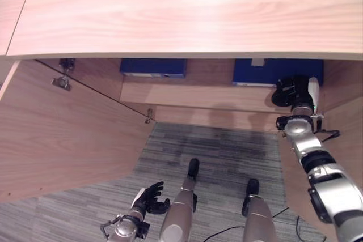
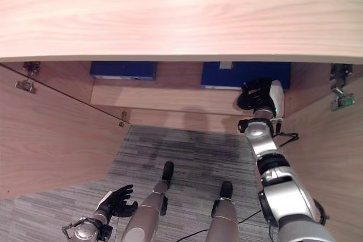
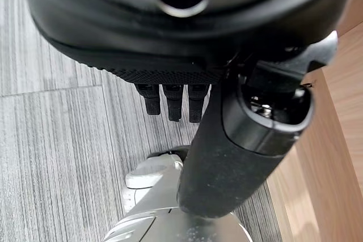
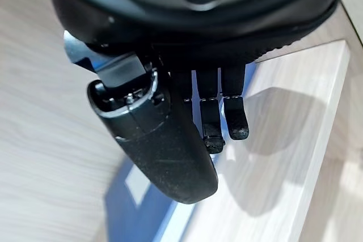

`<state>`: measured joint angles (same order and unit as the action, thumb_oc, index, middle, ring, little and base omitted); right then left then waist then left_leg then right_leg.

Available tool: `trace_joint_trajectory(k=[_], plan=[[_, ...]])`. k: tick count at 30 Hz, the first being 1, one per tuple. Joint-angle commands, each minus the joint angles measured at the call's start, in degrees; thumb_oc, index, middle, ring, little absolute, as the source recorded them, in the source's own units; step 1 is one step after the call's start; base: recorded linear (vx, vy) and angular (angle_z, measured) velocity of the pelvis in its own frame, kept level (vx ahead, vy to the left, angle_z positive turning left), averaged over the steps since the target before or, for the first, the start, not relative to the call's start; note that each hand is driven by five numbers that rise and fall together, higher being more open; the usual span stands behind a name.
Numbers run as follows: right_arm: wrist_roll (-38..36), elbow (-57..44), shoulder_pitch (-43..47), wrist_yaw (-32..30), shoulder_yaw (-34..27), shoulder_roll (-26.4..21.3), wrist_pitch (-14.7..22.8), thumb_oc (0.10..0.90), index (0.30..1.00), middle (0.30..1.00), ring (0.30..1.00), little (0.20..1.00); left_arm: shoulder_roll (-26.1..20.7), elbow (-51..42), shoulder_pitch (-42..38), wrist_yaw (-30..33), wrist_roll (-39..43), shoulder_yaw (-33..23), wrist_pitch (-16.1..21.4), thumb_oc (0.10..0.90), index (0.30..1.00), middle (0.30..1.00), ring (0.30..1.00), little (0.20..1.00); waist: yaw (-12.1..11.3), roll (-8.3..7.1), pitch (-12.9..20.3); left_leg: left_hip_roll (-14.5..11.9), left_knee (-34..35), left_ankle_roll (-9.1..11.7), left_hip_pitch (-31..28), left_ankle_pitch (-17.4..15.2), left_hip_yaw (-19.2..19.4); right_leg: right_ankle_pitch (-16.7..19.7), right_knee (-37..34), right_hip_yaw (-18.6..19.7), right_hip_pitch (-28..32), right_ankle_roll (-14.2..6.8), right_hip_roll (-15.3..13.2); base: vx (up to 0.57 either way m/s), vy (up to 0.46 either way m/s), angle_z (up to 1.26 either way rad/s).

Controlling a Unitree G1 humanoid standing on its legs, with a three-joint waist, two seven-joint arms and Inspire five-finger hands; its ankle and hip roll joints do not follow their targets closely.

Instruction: Put the empty folder in the office cabinet

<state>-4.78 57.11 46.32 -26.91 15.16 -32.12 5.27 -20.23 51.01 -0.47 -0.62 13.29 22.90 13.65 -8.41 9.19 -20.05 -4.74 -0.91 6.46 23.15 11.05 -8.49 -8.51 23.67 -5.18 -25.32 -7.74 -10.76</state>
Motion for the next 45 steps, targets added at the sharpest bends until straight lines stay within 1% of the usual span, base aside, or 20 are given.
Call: trace_joint_trajectory(k=[1, 4, 6, 7, 8, 9, 13, 17, 19, 22, 23, 28, 30, 32, 35, 37, 38, 42, 43, 45], plan=[[-1.17, 1.00, 9.51, 0.46, 4.26, -5.99, 2.81, 0.400, 0.300, 0.300, 0.300, 0.300, -3.55, -2.51, -1.18, -1.26, 2.03, 3.72, 2.08, 0.800, 0.900, 0.900, 0.900, 0.900, -0.89, -0.33, -0.32, 0.84, -3.89, 0.09, -3.37, -10.64, 0.60, -1.86, -3.65, -0.31, 3.87, -0.69, 0.95, -0.01, -0.018, 0.08], [-1.47, 3.07, 11.17, 1.19, 5.75, -6.59, 2.58, 0.400, 0.300, 0.300, 0.300, 0.300, -3.85, -2.83, -1.26, -1.31, 2.40, 3.87, 2.15, 0.800, 0.900, 0.900, 0.900, 0.900, -1.12, -0.17, -0.70, 0.94, -4.37, 0.17, -2.53, -10.59, 0.54, -2.06, -3.07, -0.32, 3.12, -0.60, 0.89, -0.01, -0.003, 0.03], [-2.33, 6.25, 12.95, 1.57, 6.75, -7.08, 2.15, 0.400, 0.300, 0.300, 0.300, 0.300, -4.02, -3.61, -1.36, -1.52, 3.53, 4.27, 2.09, 0.800, 0.900, 0.900, 0.900, 0.900, -1.60, 0.22, -1.34, 1.30, -4.77, 0.30, -1.57, -10.52, 0.29, -2.73, -1.98, -0.53, 2.03, -0.50, 0.76, -0.01, -0.013, 0.11], [-2.33, 6.25, 13.00, 1.57, 6.75, -7.11, 2.15, 0.400, 0.300, 0.300, 0.300, 0.300, -4.00, -3.61, -1.40, -1.53, 3.53, 4.27, 2.08, 0.800, 0.900, 0.900, 0.900, 0.900, -1.67, 0.32, -1.22, 1.20, -4.64, 0.28, -1.37, -10.23, 0.27, -2.27, -2.34, -0.56, 1.93, -0.51, 0.88, -0.02, -0.019, 0.17], [-3.37, 9.14, 14.63, 1.74, 7.36, -7.61, 1.76, 0.400, 0.300, 0.300, 0.300, 0.300, -4.27, -4.56, -1.44, -1.46, 4.00, 5.07, 2.12, 0.800, 0.900, 0.900, 0.900, 0.900, -2.17, 0.82, -1.79, 1.46, -4.67, 0.32, -0.74, -10.26, 0.21, -2.88, -1.61, -0.57, 1.04, -0.41, 0.78, -0.03, -0.003, 0.13], [-3.78, 9.64, 14.92, 1.82, 7.33, -7.71, 1.71, 0.400, 0.300, 0.300, 0.300, 0.300, -4.25, -4.79, -1.44, -1.57, 4.26, 5.22, 2.02, 0.800, 0.900, 0.900, 0.900, 0.900, -2.33, 1.07, -1.77, 1.35, -4.50, 0.28, -0.44, -9.94, 0.17, -2.38, -1.86, -0.73, 0.72, -0.41, 0.94, -0.01, -0.015, 0.10], [-4.59, 11.24, 15.93, 1.86, 7.48, -8.00, 1.55, 0.400, 0.300, 0.300, 0.300, 0.300, -4.44, -5.34, -1.45, -1.44, 5.15, 5.35, 1.95, 0.800, 0.900, 0.900, 0.900, 0.900, -2.65, 1.42, -2.30, 1.67, -4.89, 0.18, 0.04, -10.24, 0.00, -3.01, -1.00, -0.66, 0.01, -0.38, 0.81, -0.01, 0.000, 0.02], [-5.03, 14.33, 17.56, 2.01, 8.05, -9.22, 0.78, 0.400, 0.300, 0.300, 0.300, 0.300, -4.93, -6.63, -1.54, -1.47, 6.32, 5.56, 2.01, 0.800, 0.900, 0.900, 0.900, 0.900, -2.86, 2.54, -3.15, 2.12, -5.56, 0.14, 1.26, -10.28, -0.09, -3.26, 0.29, -0.41, -1.78, -0.39, 0.57, 0.00, 0.000, 0.00], [-5.04, 14.36, 17.59, 2.02, 8.07, -9.23, 0.79, 0.400, 0.300, 0.300, 0.300, 0.300, -4.92, -6.64, -1.55, -1.47, 6.32, 5.56, 2.00, 0.800, 0.900, 0.900, 0.900, 0.900, -2.86, 2.54, -3.13, 2.12, -5.58, 0.14, 1.30, -10.29, -0.09, -3.26, 0.32, -0.40, -1.83, -0.39, 0.57, 0.00, 0.000, 0.00], [-4.52, 15.84, 18.44, 2.40, 8.79, -10.08, 0.23, 0.400, 0.300, 0.300, 0.300, 0.300, -5.33, -7.74, -1.52, -1.72, 6.54, 6.00, 2.01, 0.800, 0.900, 0.900, 0.900, 0.900, -3.12, 3.16, -3.47, 2.24, -5.76, 0.15, 1.95, -10.15, -0.05, -3.33, 0.94, -0.48, -2.82, -0.46, 0.35, 0.00, 0.000, 0.00], [-3.98, 16.45, 19.04, 2.59, 9.23, -10.80, -0.01, 0.400, 0.300, 0.300, 0.300, 0.300, -5.63, -8.46, -1.51, -2.09, 6.66, 6.36, 1.99, 0.800, 0.900, 0.900, 0.900, 0.900, -3.16, 3.61, -3.63, 2.32, -5.54, 0.16, 2.21, -10.04, 0.04, -3.32, 1.12, -0.57, -3.43, -0.53, 0.18, 0.00, 0.000, 0.00], [-3.26, 17.53, 20.98, 2.82, 10.49, -13.01, -0.45, 0.400, 0.300, 0.300, 0.300, 0.300, -6.08, -9.74, -1.34, -2.63, 7.29, 6.55, 2.14, 0.800, 0.900, 0.900, 0.900, 0.900, -3.47, 4.19, -3.33, 2.50, -4.90, 0.25, 2.77, -9.57, 0.01, -3.22, 1.12, -0.63, -4.24, -0.66, -0.01, 0.00, 0.019, 0.05], [-2.38, 17.86, 23.02, 2.76, 11.80, -15.19, -0.60, 0.400, 0.300, 0.300, 0.300, 0.300, -6.60, -10.50, -1.08, -3.08, 7.13, 6.90, 2.13, 0.800, 0.900, 0.900, 0.900, 0.900, -3.75, 4.62, -2.88, 2.65, -4.37, 0.29, 2.70, -9.31, -0.16, -3.23, 0.98, -0.74, -4.40, -0.71, -0.15, 0.02, 0.018, 0.05], [-2.59, 18.08, 24.43, 2.79, 12.29, -16.61, -0.55, 0.400, 0.300, 0.300, 0.300, 0.300, -7.01, -11.02, -0.89, -3.49, 7.22, 7.09, 2.11, 0.800, 0.900, 0.900, 0.900, 0.900, -3.98, 4.77, -2.60, 2.74, -4.00, 0.29, 2.53, -9.25, -0.28, -3.17, 0.85, -0.77, -4.27, -0.81, -0.30, 0.01, 0.001, 0.02], [-2.77, 17.27, 29.39, 2.73, 15.04, -19.24, -0.39, 0.400, 0.300, 0.300, 0.300, 0.300, -8.02, -11.17, -1.01, -4.07, 7.22, 7.07, 1.98, 0.800, 0.900, 0.900, 0.900, 0.900, -4.41, 4.90, -1.94, 2.82, -3.11, 0.39, 2.12, -9.00, -0.56, -3.06, 0.59, -0.80, -4.31, -0.95, -0.42, 0.02, 0.010, 0.05], [-2.71, 16.99, 30.65, 2.66, 15.91, -19.80, -0.35, 0.400, 0.300, 0.300, 0.300, 0.300, -8.25, -11.18, -0.99, -4.10, 7.18, 7.07, 1.97, 0.800, 0.900, 0.900, 0.900, 0.900, -4.52, 4.88, -1.70, 2.83, -2.75, 0.43, 1.97, -8.91, -0.58, -3.03, 0.49, -0.93, -4.32, -1.01, -0.43, 0.00, 0.000, 0.00], [-2.71, 16.20, 33.21, 2.57, 17.36, -20.42, -0.10, 0.400, 0.300, 0.300, 0.300, 0.300, -8.51, -10.83, -1.05, -4.14, 6.90, 7.09, 2.03, 0.800, 0.900, 0.900, 0.900, 0.900, -4.66, 4.77, -1.38, 2.82, -2.24, 0.53, 1.78, -8.71, -0.64, -2.90, 0.30, -0.96, -4.34, -1.07, -0.43, 0.00, 0.000, 0.00], [-3.95, 14.56, 36.79, 2.32, 19.40, -20.83, 0.52, 0.400, 0.300, 0.300, 0.300, 0.300, -8.82, -10.43, -1.24, -4.52, 6.70, 7.29, 1.93, 0.800, 0.900, 0.900, 0.900, 0.900, -4.83, 4.29, -0.61, 2.72, -1.71, 0.57, 1.22, -8.70, -0.61, -2.84, -0.06, -0.87, -4.06, -1.15, -0.37, 0.00, 0.000, 0.00], [-3.96, 14.58, 36.82, 2.33, 19.42, -20.83, 0.52, 0.400, 0.300, 0.300, 0.300, 0.300, -8.80, -10.42, -1.24, -4.52, 6.70, 7.29, 1.93, 0.800, 0.900, 0.900, 0.900, 0.900, -4.82, 4.30, -0.63, 2.72, -1.71, 0.57, 1.21, -8.70, -0.61, -2.84, -0.07, -0.88, -4.04, -1.15, -0.37, 0.00, 0.000, 0.00], [-6.12, 13.59, 36.27, 2.43, 18.61, -19.62, 1.12, 0.400, 0.300, 0.300, 0.300, 0.300, -8.64, -9.68, -1.44, -4.58, 6.59, 7.07, 1.74, 0.800, 0.900, 0.900, 0.900, 0.900, -4.79, 3.76, -0.34, 2.65, -2.16, 0.48, 0.85, -9.07, -0.64, -2.86, -0.25, -0.62, -3.24, -1.09, -0.12, 0.02, -0.009, -0.01]])
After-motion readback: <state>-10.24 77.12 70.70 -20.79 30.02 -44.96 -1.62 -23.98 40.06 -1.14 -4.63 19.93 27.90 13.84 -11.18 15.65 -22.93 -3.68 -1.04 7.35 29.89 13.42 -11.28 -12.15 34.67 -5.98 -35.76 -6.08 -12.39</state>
